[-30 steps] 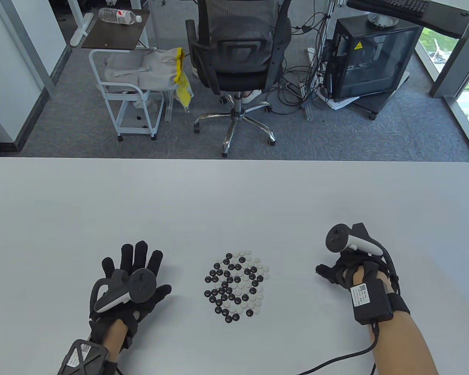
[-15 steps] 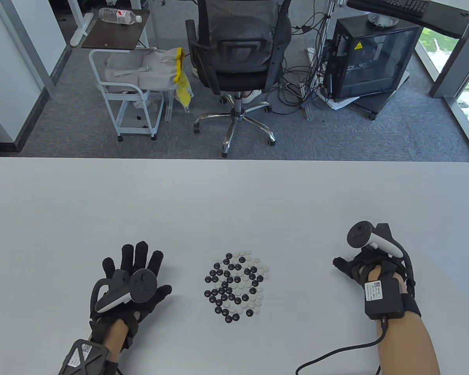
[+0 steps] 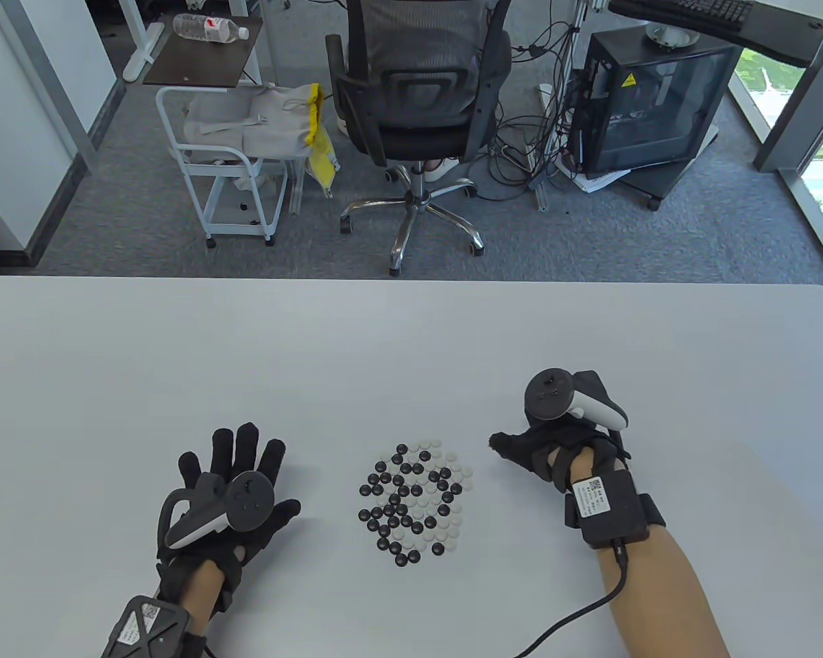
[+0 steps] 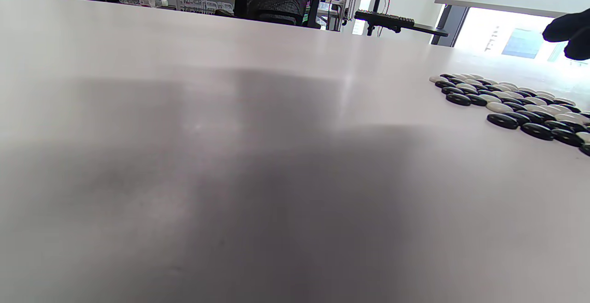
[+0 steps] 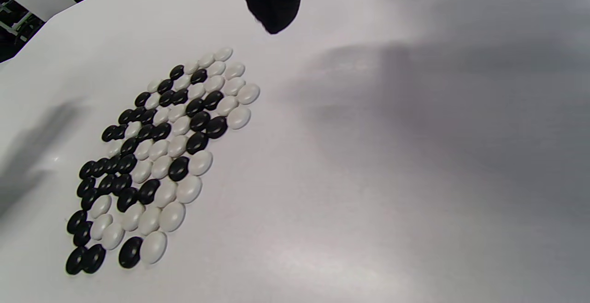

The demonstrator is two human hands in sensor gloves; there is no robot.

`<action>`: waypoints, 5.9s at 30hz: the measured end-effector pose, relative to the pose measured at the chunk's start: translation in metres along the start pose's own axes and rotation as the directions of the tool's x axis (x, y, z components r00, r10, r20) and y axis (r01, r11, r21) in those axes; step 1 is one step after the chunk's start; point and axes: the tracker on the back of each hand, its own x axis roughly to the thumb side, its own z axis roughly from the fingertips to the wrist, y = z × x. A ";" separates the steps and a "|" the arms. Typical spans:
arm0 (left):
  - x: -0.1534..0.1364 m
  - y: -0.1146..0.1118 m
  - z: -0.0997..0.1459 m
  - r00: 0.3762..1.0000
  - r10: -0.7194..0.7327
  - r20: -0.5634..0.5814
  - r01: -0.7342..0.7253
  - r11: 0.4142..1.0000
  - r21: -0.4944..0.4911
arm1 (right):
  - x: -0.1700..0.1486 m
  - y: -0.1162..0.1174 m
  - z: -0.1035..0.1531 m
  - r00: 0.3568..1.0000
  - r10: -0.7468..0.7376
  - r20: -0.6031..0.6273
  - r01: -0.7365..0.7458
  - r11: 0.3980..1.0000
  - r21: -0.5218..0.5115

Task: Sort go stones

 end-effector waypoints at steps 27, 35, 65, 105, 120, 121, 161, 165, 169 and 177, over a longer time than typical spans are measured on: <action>-0.003 0.001 0.001 1.000 0.018 0.003 -0.018 1.000 0.001 | -0.071 -0.020 -0.019 0.922 0.006 -0.387 -0.030 0.998 -0.057; -0.003 -0.001 -0.002 1.000 0.012 -0.003 -0.012 1.000 -0.009 | -0.109 -0.022 0.006 0.876 -0.110 -0.469 0.048 0.989 -0.142; 0.000 -0.002 -0.002 1.000 0.008 -0.001 -0.008 1.000 -0.019 | -0.048 -0.030 0.013 0.983 -0.041 -0.182 0.036 0.999 -0.033; -0.001 -0.002 -0.002 1.000 0.008 0.008 -0.008 1.000 -0.001 | -0.074 -0.017 0.000 0.907 0.064 -0.416 -0.087 0.995 -0.038; 0.000 -0.003 -0.002 1.000 0.004 0.004 -0.004 1.000 -0.009 | -0.107 -0.020 0.020 0.871 -0.014 -0.490 -0.036 0.995 -0.091; 0.001 -0.003 -0.002 1.000 0.004 0.003 -0.004 1.000 -0.010 | -0.107 -0.020 0.021 0.870 -0.015 -0.493 -0.035 0.995 -0.091; 0.001 -0.001 -0.002 1.000 0.008 0.004 -0.008 1.000 -0.012 | -0.020 0.003 -0.008 0.962 0.180 -0.204 -0.160 0.981 0.110; 0.001 -0.002 -0.002 1.000 0.005 0.004 -0.005 1.000 -0.013 | -0.051 -0.008 0.004 0.937 0.142 -0.318 -0.127 0.990 0.069; 0.001 -0.001 -0.002 1.000 0.004 0.004 -0.004 1.000 -0.011 | -0.074 -0.013 0.015 0.918 0.089 -0.387 -0.082 0.996 0.033; 0.002 -0.003 -0.003 1.000 -0.005 0.002 0.005 1.000 -0.019 | -0.093 -0.016 0.025 0.892 0.065 -0.447 -0.077 0.997 -0.007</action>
